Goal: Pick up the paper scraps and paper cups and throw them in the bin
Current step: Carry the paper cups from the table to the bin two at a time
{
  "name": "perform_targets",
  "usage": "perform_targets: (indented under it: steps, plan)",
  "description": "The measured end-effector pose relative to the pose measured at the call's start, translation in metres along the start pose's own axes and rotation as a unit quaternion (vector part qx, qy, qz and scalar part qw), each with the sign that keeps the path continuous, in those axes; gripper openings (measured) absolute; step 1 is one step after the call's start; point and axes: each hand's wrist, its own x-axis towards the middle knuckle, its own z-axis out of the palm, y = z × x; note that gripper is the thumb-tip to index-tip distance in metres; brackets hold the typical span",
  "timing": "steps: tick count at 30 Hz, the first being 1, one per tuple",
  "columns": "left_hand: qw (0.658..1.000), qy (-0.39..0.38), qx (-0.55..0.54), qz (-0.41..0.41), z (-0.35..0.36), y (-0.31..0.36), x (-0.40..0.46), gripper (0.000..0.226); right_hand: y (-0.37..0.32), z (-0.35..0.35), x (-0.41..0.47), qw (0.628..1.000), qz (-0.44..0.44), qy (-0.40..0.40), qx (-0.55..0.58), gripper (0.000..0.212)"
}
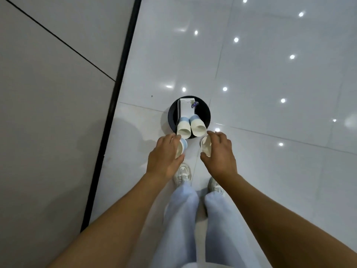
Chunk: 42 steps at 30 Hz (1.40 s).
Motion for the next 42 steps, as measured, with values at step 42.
perform_targets:
  steps: [42]
  plan:
    - [0.996, 0.071, 0.037, 0.051, 0.211, -0.046, 0.149, 0.063, 0.104, 0.183, 0.156, 0.996, -0.059, 0.057, -0.019, 0.077]
